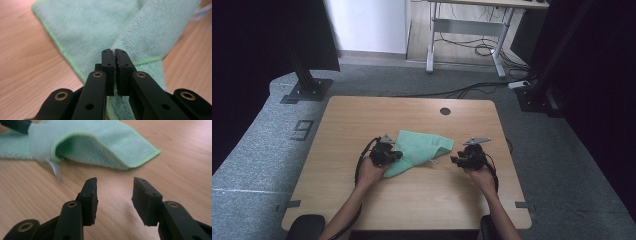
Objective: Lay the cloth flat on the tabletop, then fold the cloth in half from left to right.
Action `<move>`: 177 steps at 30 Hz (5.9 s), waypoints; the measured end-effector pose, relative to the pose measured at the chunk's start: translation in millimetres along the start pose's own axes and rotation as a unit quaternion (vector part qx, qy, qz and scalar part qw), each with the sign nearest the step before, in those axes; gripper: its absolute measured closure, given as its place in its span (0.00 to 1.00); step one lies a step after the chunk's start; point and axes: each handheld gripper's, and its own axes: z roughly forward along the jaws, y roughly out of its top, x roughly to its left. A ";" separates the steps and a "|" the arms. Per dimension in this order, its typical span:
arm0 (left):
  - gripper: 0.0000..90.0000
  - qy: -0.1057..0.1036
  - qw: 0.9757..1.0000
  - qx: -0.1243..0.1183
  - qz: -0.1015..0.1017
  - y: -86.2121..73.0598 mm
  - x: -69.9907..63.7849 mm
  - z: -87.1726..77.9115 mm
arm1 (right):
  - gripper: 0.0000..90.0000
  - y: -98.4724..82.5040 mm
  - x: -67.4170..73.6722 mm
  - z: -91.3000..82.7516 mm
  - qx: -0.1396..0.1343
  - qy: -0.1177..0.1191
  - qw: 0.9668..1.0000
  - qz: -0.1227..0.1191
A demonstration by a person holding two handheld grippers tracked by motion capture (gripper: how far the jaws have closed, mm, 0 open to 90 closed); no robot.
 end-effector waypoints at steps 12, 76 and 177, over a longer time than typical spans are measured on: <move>0.84 0.002 1.000 0.001 0.002 -3.3 3.8 1.7 | 0.71 15.4 31.5 18.5 0.009 0.053 0.998 -0.030; 0.15 0.098 0.995 0.008 0.014 -20.2 -11.3 -5.6 | 0.22 -18.5 -5.3 13.7 0.007 -0.084 0.996 -0.012; 0.04 0.076 0.997 0.012 0.005 -91.3 22.4 -74.1 | 0.03 -51.2 -8.1 1.4 0.004 -0.073 0.997 0.008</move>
